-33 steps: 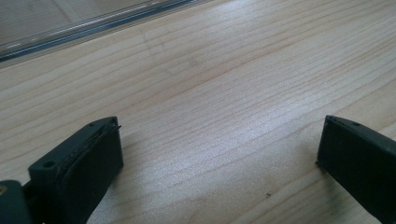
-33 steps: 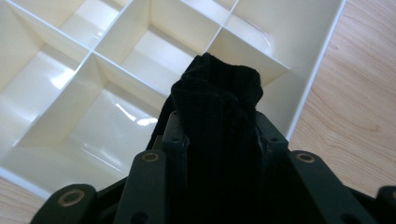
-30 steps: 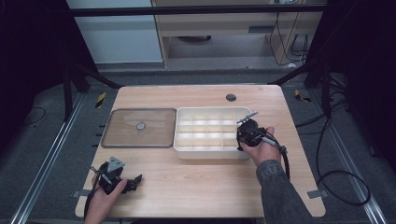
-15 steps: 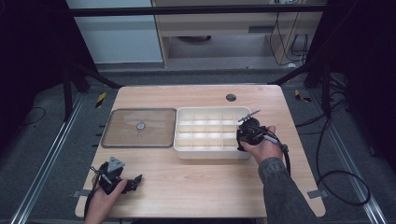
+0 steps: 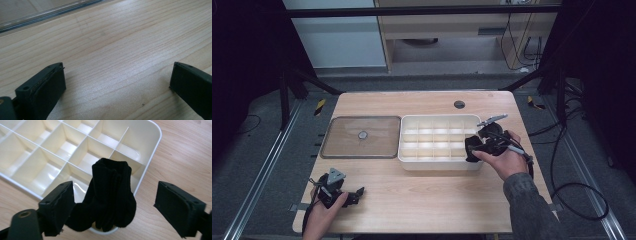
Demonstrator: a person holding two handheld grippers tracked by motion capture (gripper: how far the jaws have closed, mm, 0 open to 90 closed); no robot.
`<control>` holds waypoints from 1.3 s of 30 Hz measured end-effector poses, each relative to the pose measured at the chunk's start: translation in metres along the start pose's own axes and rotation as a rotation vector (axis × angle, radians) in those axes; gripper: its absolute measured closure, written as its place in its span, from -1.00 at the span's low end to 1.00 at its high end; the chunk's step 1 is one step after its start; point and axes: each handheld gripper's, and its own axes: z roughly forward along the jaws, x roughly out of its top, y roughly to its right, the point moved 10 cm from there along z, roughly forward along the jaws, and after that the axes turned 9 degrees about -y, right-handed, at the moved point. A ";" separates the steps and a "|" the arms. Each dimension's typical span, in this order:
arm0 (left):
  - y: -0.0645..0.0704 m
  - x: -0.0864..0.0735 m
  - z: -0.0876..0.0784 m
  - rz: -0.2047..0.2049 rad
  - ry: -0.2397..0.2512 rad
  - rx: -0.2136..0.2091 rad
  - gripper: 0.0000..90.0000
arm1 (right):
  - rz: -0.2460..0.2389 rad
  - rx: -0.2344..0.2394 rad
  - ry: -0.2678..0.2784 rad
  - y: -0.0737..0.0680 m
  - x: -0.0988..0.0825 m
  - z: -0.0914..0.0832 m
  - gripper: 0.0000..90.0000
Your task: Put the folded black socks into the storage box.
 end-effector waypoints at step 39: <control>-0.001 -0.001 -0.001 0.022 0.002 -0.020 -1.00 | 0.034 0.061 -0.029 0.020 0.023 -0.024 1.00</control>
